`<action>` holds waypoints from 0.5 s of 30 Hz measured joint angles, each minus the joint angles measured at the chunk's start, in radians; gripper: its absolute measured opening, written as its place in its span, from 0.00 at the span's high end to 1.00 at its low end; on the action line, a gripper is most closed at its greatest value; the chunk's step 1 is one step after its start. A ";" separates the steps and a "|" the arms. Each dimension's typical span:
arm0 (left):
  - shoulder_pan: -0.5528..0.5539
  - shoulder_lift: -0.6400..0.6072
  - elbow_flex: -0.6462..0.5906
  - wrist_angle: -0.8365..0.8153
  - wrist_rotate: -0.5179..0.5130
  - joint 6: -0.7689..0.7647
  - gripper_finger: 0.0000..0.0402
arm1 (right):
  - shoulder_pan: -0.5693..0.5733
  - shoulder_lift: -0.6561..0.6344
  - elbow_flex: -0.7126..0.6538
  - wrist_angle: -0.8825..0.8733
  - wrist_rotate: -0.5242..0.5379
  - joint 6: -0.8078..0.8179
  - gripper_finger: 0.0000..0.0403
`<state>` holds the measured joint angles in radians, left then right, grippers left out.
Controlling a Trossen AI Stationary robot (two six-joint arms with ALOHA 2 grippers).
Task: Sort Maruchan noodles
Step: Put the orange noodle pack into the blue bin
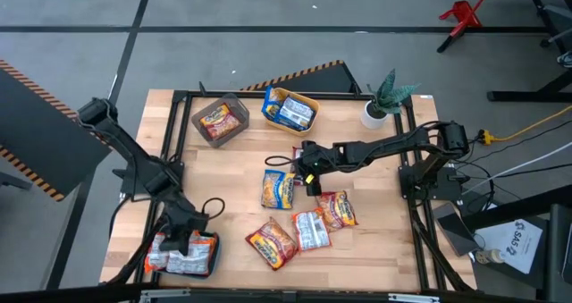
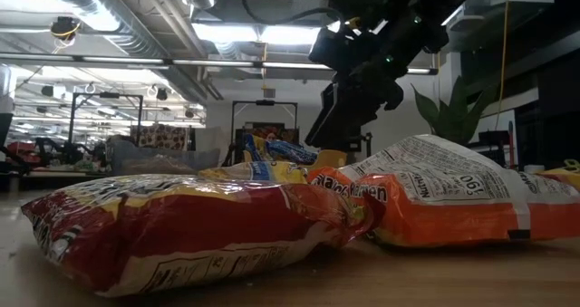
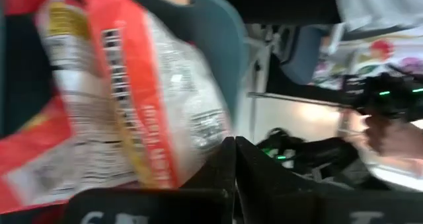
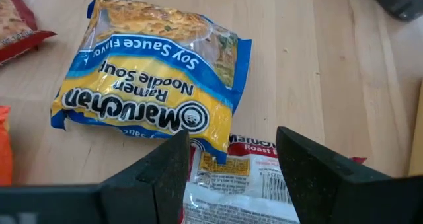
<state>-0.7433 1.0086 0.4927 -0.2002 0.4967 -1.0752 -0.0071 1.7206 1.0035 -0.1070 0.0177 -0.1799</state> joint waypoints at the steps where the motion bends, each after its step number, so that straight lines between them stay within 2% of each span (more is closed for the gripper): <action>1: 0.000 0.003 0.000 -0.016 -0.007 0.018 1.00 | 0.000 0.000 0.000 0.000 0.000 0.000 0.48; 6: 0.001 0.007 -0.013 -0.098 -0.053 0.097 1.00 | 0.000 0.000 0.000 0.000 0.000 0.000 0.48; 10: 0.013 0.006 -0.053 -0.099 -0.096 0.112 1.00 | 0.000 0.000 0.000 0.000 0.000 0.000 0.48; 15: 0.026 0.006 -0.068 -0.096 -0.102 0.117 1.00 | 0.000 0.000 0.000 0.000 0.000 -0.001 0.48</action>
<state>-0.7177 1.0149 0.4244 -0.2963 0.3951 -0.9581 -0.0071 1.7206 1.0031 -0.1069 0.0181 -0.1804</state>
